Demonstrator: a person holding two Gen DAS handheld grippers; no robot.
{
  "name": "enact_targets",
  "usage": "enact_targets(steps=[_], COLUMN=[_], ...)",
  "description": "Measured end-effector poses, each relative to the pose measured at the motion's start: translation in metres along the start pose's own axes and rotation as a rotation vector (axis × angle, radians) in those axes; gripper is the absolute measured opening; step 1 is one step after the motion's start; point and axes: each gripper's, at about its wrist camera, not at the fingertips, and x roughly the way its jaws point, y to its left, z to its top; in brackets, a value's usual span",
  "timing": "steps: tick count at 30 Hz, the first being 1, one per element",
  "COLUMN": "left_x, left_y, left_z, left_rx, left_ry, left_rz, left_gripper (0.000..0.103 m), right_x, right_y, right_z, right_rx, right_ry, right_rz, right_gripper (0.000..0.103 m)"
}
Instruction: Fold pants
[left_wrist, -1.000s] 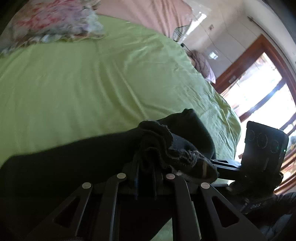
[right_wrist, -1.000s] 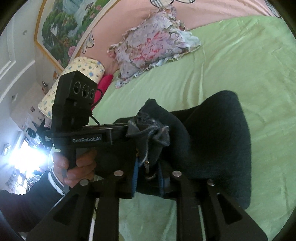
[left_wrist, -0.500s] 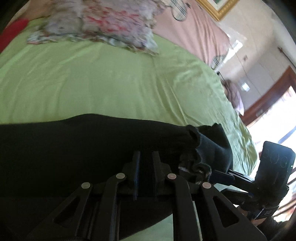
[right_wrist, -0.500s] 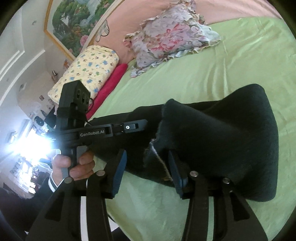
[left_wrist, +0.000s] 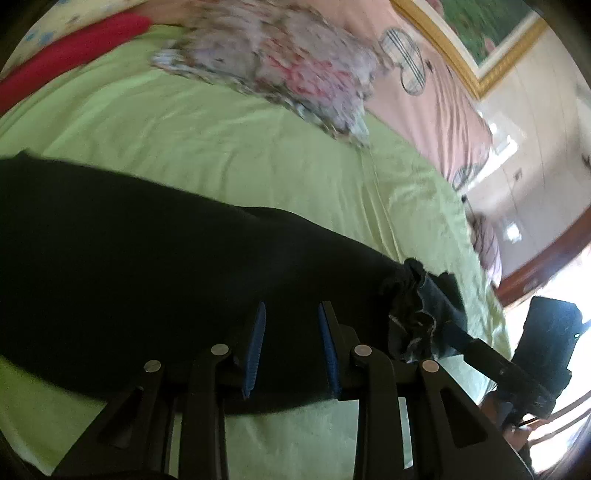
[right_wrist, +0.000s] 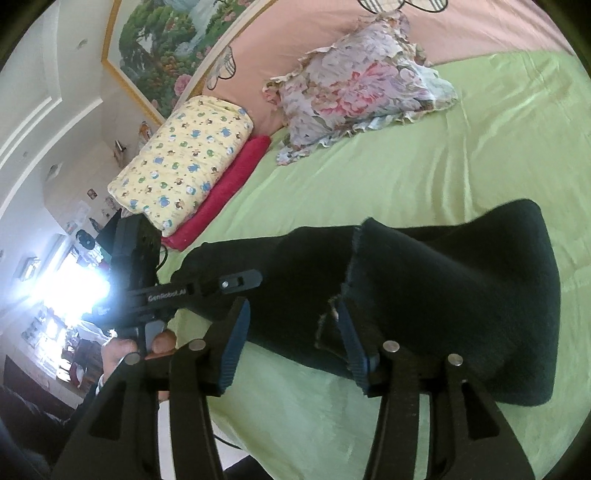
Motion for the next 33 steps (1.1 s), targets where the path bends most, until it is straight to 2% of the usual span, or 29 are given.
enact_targets(steps=[2,11,20,22,25,31,33], left_x=[-0.012,-0.064,-0.103,-0.109,-0.114,-0.119,-0.119], left_y=[0.009,0.051,0.093,0.101,0.111,0.128,0.132], left_z=[-0.006,-0.026,-0.047,-0.052,-0.057,-0.058,-0.058], left_rx=[-0.034,-0.193,-0.316,-0.342,-0.374,-0.422,-0.436], left_ry=[-0.023,-0.148,-0.227,-0.238,-0.254,-0.255,-0.26], left_rz=[0.003,0.059,0.124,0.138,0.153,0.211,0.203], left_gripper=[0.036,0.036,0.036,0.036,0.045,0.046,0.046], right_x=[0.003,0.025,0.059,0.066,0.077,0.107,0.121], right_y=[0.003,0.023,0.049,0.055,0.062,0.079,0.086], right_z=[0.002,0.011,0.024,0.026,0.03,0.039,0.044], right_rx=[-0.007,-0.068,-0.142,-0.155,-0.171,-0.226,-0.256], right_ry=[0.001,0.037,0.093,0.104,0.124,0.182,0.213], right_rz=[0.007,0.048,0.094,0.106,0.122,0.141,0.154], right_gripper=[0.052,0.052,0.052,0.052,0.052,0.052,0.052])
